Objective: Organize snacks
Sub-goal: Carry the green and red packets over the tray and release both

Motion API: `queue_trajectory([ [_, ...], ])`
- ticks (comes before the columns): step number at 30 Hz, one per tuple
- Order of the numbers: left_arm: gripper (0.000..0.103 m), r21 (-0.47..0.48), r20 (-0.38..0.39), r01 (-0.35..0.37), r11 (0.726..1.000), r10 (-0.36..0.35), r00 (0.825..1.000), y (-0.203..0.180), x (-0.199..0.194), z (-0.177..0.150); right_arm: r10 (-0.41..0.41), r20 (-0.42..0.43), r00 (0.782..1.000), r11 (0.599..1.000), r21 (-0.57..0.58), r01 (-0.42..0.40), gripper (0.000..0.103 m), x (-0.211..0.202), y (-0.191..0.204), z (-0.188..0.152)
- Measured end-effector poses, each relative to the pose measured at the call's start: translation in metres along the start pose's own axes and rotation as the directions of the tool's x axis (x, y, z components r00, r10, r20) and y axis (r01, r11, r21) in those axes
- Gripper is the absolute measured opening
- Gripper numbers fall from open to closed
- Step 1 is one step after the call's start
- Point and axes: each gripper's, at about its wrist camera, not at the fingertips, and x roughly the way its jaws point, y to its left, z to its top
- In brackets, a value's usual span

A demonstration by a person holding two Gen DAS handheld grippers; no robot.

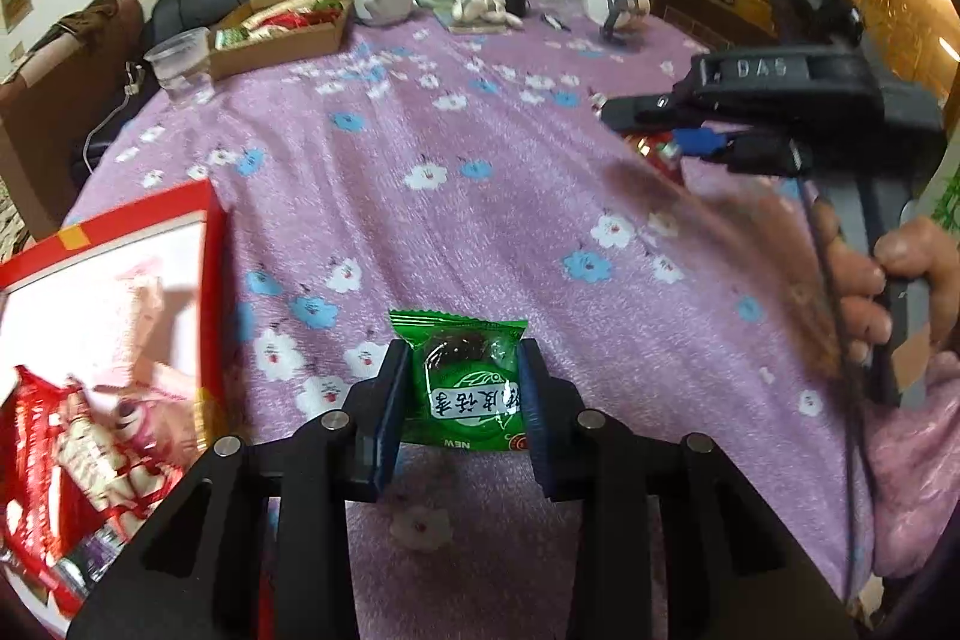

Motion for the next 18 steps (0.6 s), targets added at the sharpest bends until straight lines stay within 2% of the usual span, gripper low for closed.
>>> queue_trajectory([
  [2,0.032,-0.002,0.025,-0.011,1.000,0.011,1.000,0.002,-0.009,0.000,0.038,0.001,0.999,0.999,-0.031,-0.038,0.037,0.000,0.010,-0.002],
  [9,0.032,-0.011,0.100,-0.090,0.996,0.091,0.991,0.014,-0.040,-0.002,0.101,0.025,0.995,0.986,-0.136,-0.097,0.037,-0.003,0.048,-0.013],
  [18,0.033,-0.074,0.169,-0.211,0.975,0.221,0.961,0.050,-0.071,-0.010,0.169,-0.030,0.985,0.965,-0.197,-0.172,0.037,0.020,0.114,-0.034],
])
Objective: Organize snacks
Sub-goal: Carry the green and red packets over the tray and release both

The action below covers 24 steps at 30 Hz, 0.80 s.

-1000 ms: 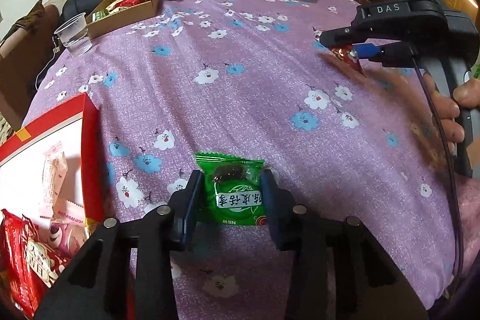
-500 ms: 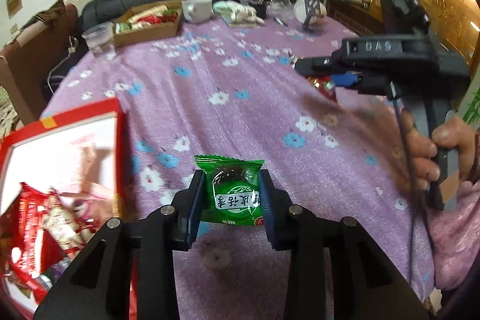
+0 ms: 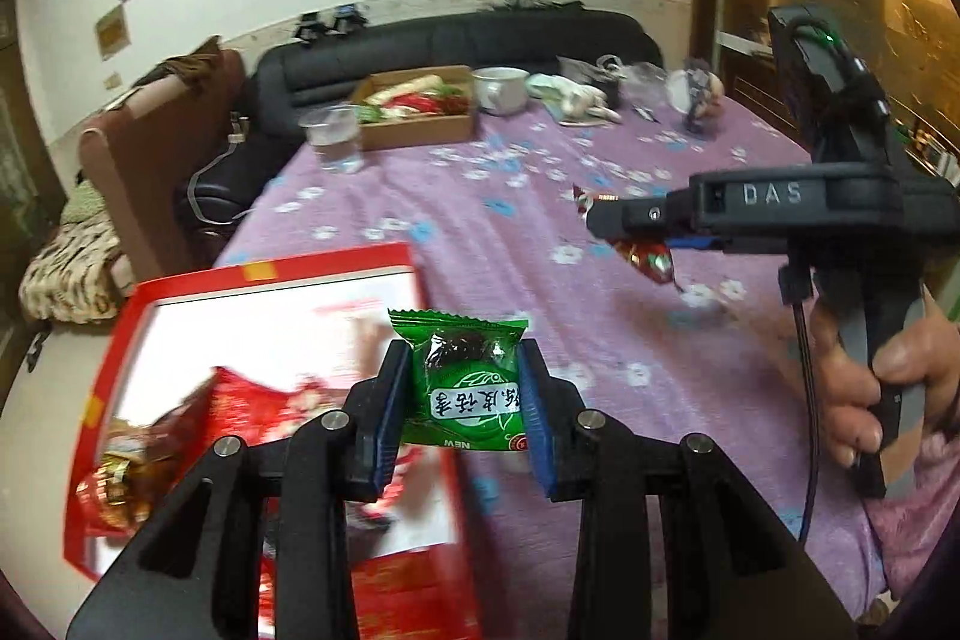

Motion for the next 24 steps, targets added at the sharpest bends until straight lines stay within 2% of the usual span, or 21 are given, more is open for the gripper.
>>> queue_trajectory([
  [9,0.033,-0.060,0.025,-0.119,0.991,0.121,0.992,0.045,-0.009,-0.012,0.114,-0.005,0.993,0.993,-0.007,-0.114,0.037,0.034,0.053,-0.006],
  [15,0.033,-0.096,0.025,-0.164,0.982,0.167,0.986,0.063,-0.008,-0.019,0.172,-0.001,0.985,0.985,-0.005,-0.172,0.037,0.052,0.078,-0.013],
  [24,0.033,-0.127,0.018,-0.210,0.969,0.214,0.977,0.080,-0.005,-0.028,0.175,-0.037,0.984,0.983,-0.049,-0.176,0.039,0.071,0.087,-0.033],
])
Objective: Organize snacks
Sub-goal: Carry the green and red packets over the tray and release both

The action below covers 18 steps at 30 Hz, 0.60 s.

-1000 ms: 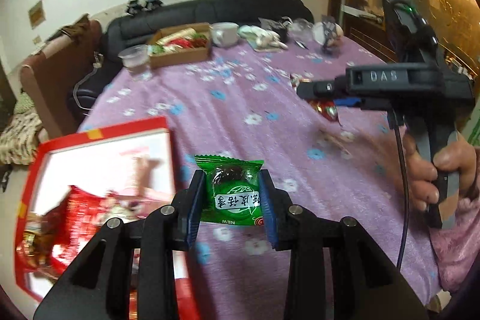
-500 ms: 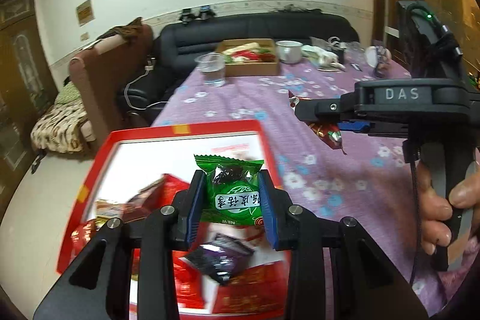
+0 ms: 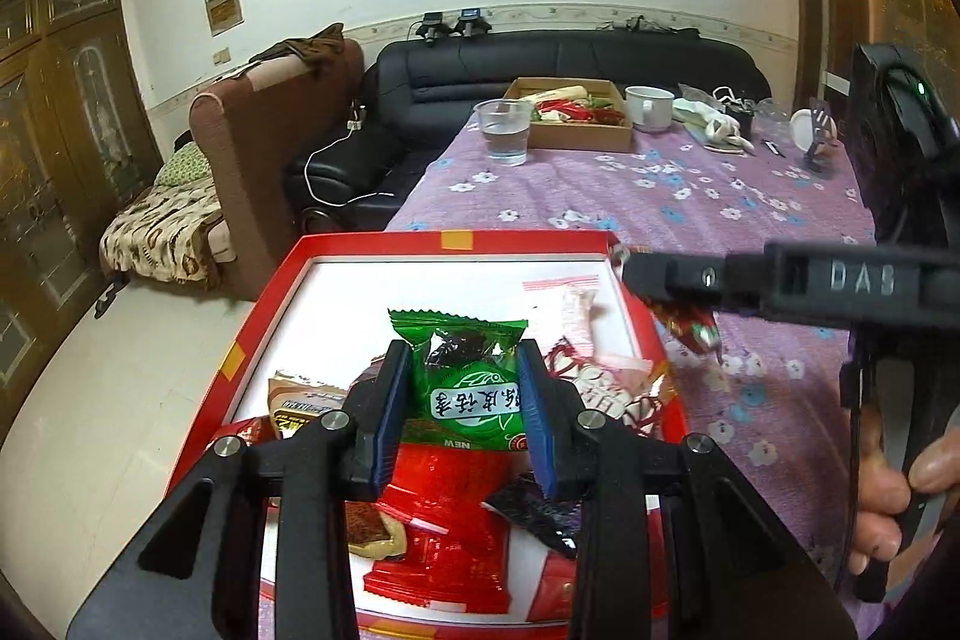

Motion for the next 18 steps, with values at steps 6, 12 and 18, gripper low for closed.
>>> queue_trajectory([
  [6,0.033,-0.014,-0.013,-0.010,1.000,0.010,1.000,0.006,0.004,-0.005,-0.018,-0.042,0.999,0.999,-0.045,0.016,0.039,0.013,0.003,-0.013],
  [12,0.033,-0.021,-0.022,-0.023,1.000,0.022,1.000,0.012,0.006,-0.007,-0.006,-0.039,0.999,0.996,-0.087,0.002,0.039,0.013,0.011,-0.020],
  [18,0.033,-0.028,-0.036,-0.034,0.999,0.033,0.999,0.015,0.011,-0.008,-0.008,-0.044,0.999,0.996,-0.087,0.004,0.039,0.013,0.008,-0.021],
])
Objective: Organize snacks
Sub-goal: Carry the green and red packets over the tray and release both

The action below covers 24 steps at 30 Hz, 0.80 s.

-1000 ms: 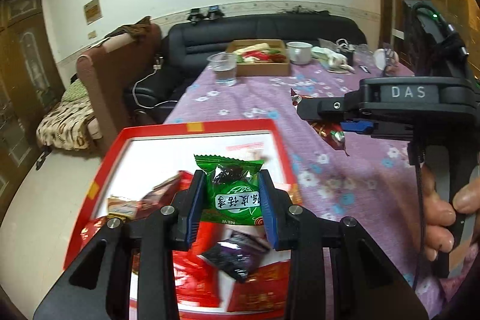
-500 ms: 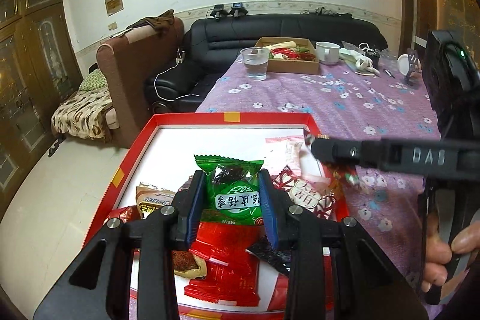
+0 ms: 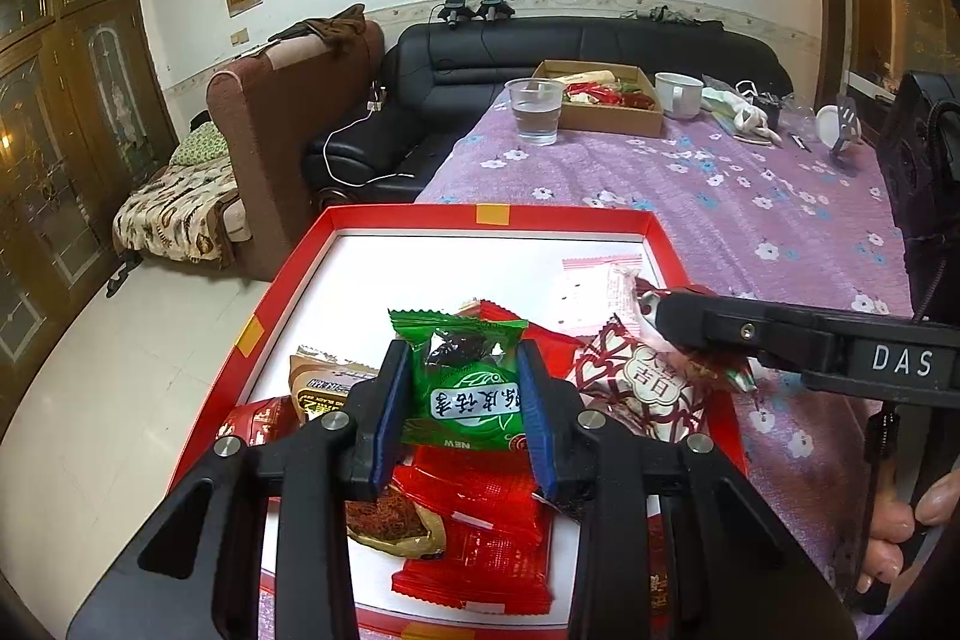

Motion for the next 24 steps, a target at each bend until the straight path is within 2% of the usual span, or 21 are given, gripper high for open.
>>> queue_trajectory([
  [24,0.033,-0.013,-0.021,-0.027,1.000,0.026,0.999,0.0079,0.0090,-0.0018,0.001,-0.018,1.000,1.000,-0.011,-0.001,0.040,0.0044,-0.0001,-0.0004],
])
